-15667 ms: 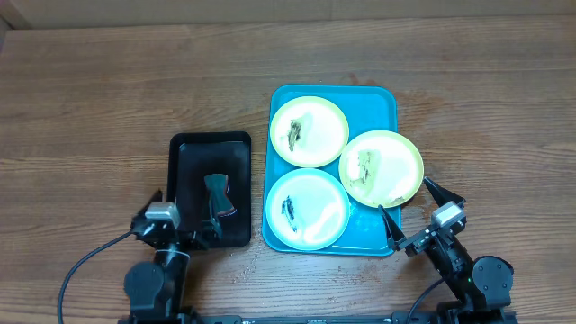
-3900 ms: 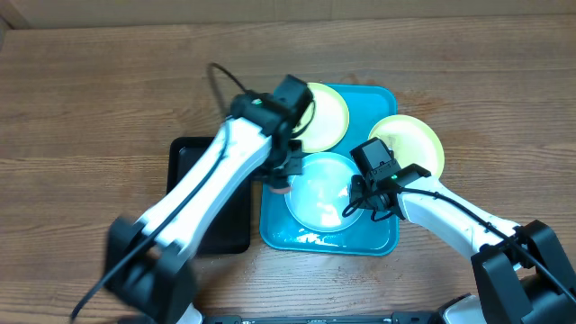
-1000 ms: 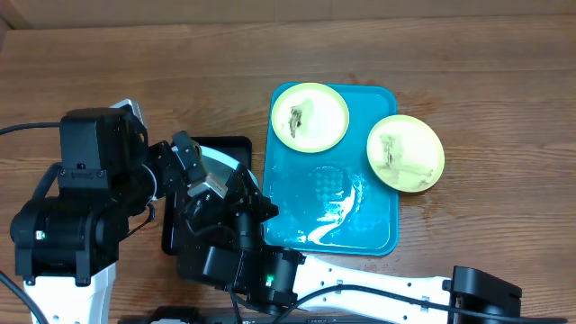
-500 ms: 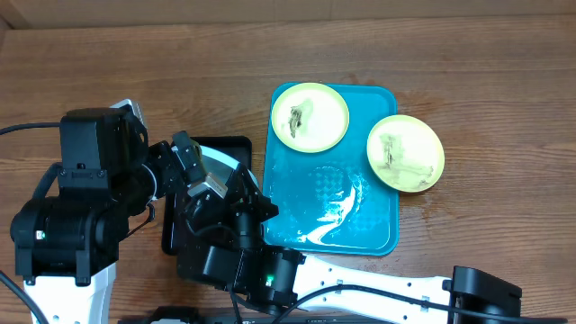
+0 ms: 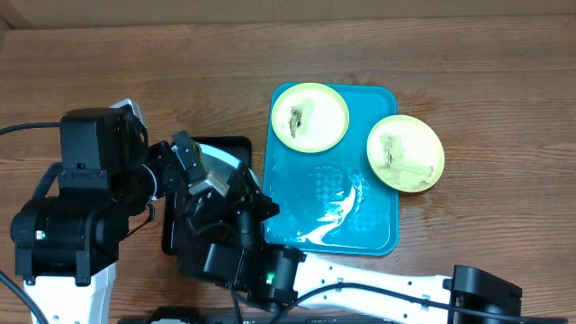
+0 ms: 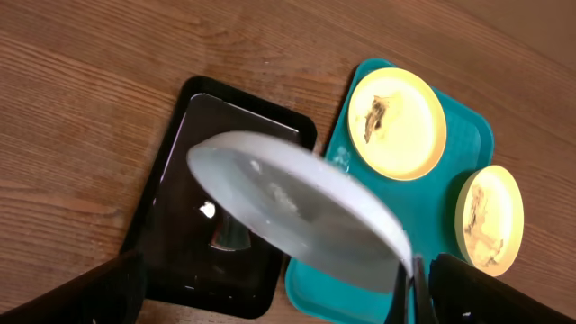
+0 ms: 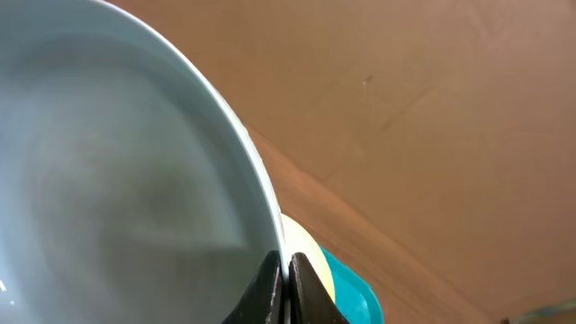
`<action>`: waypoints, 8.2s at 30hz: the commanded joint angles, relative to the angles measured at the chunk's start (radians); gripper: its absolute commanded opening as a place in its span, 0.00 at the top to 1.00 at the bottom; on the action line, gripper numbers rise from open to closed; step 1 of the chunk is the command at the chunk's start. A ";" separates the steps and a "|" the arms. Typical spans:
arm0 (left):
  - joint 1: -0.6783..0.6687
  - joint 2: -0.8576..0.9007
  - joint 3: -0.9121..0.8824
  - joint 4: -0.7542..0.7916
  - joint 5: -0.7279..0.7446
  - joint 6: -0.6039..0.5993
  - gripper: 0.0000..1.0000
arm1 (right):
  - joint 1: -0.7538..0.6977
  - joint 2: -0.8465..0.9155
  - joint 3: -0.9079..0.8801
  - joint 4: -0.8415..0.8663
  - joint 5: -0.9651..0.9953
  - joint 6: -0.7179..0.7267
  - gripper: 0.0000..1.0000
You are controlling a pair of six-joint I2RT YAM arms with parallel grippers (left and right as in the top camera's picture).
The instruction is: Clean dirty plates on tray and stack at the side
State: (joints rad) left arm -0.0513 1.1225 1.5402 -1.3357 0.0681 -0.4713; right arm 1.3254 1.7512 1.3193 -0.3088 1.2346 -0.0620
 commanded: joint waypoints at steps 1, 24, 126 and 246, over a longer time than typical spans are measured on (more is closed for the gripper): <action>0.006 0.003 0.021 0.001 0.000 0.004 0.00 | -0.114 -0.016 0.016 -0.063 -0.046 0.188 0.96; 0.006 0.005 0.021 0.001 0.000 0.004 0.00 | -1.581 -0.268 0.016 -0.597 -1.497 0.487 0.96; -0.014 0.138 -0.122 -0.001 -0.060 0.123 0.09 | -0.900 -0.539 -0.356 -0.458 -1.142 0.500 0.69; -0.263 0.623 0.129 0.116 0.078 0.128 0.95 | -0.952 -0.021 -0.391 -0.125 -1.176 -0.066 0.64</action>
State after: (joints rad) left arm -0.3111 1.7542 1.6558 -1.2194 0.1429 -0.3622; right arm 0.3828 1.7061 0.9394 -0.4320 0.0849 -0.1349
